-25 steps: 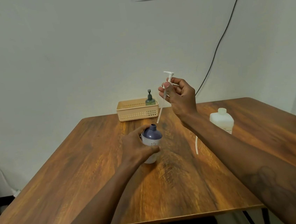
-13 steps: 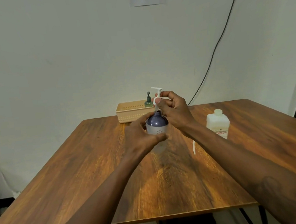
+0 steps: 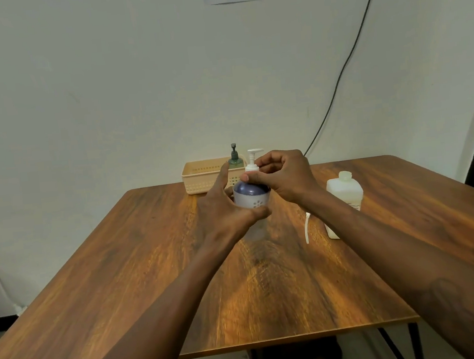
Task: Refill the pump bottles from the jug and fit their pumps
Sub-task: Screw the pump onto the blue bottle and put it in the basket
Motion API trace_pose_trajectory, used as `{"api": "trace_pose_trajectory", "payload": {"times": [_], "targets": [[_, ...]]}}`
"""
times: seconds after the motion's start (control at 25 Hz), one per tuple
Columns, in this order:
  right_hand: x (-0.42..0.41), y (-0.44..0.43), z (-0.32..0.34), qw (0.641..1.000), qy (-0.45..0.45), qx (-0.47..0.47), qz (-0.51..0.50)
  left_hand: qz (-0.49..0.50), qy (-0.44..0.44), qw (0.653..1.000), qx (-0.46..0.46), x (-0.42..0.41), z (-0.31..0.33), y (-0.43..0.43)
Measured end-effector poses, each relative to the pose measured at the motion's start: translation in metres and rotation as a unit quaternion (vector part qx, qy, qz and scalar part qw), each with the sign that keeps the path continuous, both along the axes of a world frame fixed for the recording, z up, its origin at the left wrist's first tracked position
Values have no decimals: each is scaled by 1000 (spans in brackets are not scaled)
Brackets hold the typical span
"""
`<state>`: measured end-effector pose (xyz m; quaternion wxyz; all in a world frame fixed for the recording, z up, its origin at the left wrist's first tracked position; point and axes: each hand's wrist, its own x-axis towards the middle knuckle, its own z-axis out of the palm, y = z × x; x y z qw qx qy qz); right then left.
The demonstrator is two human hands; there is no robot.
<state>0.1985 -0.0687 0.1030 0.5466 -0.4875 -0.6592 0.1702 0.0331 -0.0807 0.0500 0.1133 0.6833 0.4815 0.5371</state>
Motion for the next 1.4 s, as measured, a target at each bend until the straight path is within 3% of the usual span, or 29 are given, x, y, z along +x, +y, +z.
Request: {"api": "trace_pose_trajectory", "payload": {"times": [0.2, 0.32, 0.44, 0.68, 0.8, 0.96, 1.2, 1.24, 1.32, 1.4], "targets": [[3, 0, 1, 999, -15, -29, -21, -9, 2, 1000, -10, 4, -3, 2], [12, 2, 4, 990, 32, -94, 102, -26, -5, 999, -41, -3, 0, 4], [19, 3, 5, 949, 109, -165, 246, -46, 25, 997, -64, -6, 10, 0], [25, 7, 3, 921, 109, -162, 337, -62, 33, 994, -78, -6, 17, -4], [20, 2, 2, 949, 104, -121, 272, -53, 53, 995, -72, -5, 19, -4], [9, -2, 0, 988, 81, -62, 112, -23, 51, 997, -48, 2, 13, -7], [-8, -7, 0, 991, -70, -2, -117, -32, 37, 998, -46, 12, 5, -15], [-7, -6, -1, 993, -75, -11, -95, -29, 38, 998, -40, 12, 5, -12], [0, -1, -2, 996, 0, -75, 58, -16, 32, 999, -34, 8, 8, -5], [11, 4, -3, 962, 105, -142, 208, -10, 21, 999, -44, 2, 10, 2]]}}
